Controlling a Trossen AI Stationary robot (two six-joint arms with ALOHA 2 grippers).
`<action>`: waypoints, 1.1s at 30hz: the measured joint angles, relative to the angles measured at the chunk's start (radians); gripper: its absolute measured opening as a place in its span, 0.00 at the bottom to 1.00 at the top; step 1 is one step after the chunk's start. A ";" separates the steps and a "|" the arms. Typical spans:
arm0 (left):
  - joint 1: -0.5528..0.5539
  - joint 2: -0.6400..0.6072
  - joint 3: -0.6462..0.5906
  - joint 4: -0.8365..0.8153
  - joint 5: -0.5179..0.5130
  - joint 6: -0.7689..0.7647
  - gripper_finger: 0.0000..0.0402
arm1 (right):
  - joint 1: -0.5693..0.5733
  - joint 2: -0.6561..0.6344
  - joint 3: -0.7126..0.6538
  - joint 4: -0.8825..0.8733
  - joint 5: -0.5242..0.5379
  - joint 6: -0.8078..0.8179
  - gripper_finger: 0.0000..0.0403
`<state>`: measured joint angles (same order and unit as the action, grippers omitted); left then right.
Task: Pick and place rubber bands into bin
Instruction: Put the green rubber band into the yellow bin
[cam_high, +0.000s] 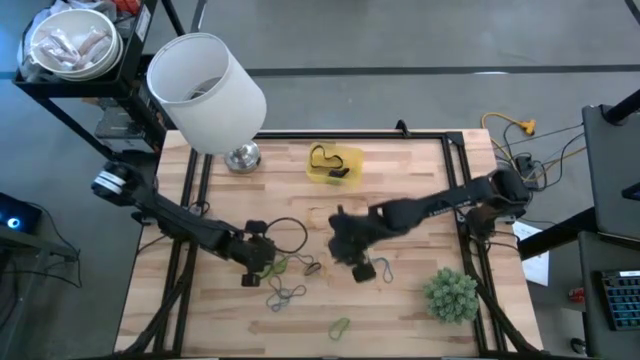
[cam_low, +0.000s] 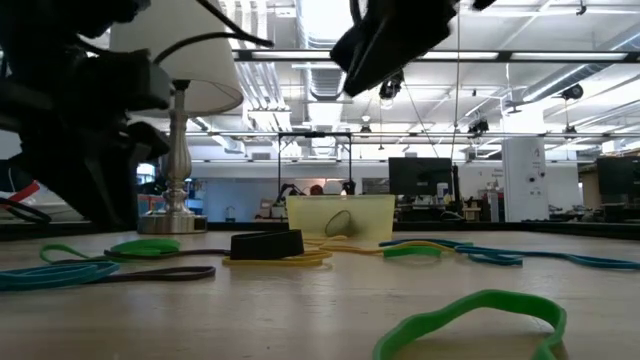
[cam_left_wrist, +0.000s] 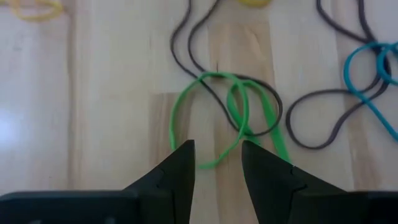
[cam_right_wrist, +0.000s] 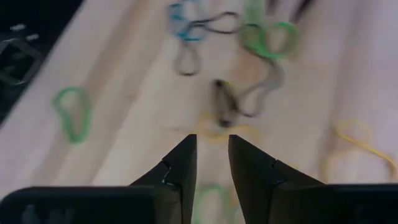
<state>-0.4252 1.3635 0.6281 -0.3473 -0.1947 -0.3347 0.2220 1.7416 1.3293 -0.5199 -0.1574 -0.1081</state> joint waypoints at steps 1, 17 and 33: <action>0.000 0.007 0.000 0.002 0.002 0.000 0.29 | 0.021 0.000 -0.002 -0.002 0.000 0.000 0.20; 0.009 0.084 0.001 0.073 0.012 0.010 0.29 | 0.174 -0.033 0.005 0.000 0.029 0.003 0.16; 0.051 0.125 0.003 0.110 0.101 0.065 0.11 | 0.186 -0.034 0.004 -0.001 0.064 0.004 0.16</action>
<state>-0.3739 1.4882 0.6312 -0.2369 -0.0936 -0.2700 0.4084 1.7081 1.3334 -0.5206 -0.0933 -0.1043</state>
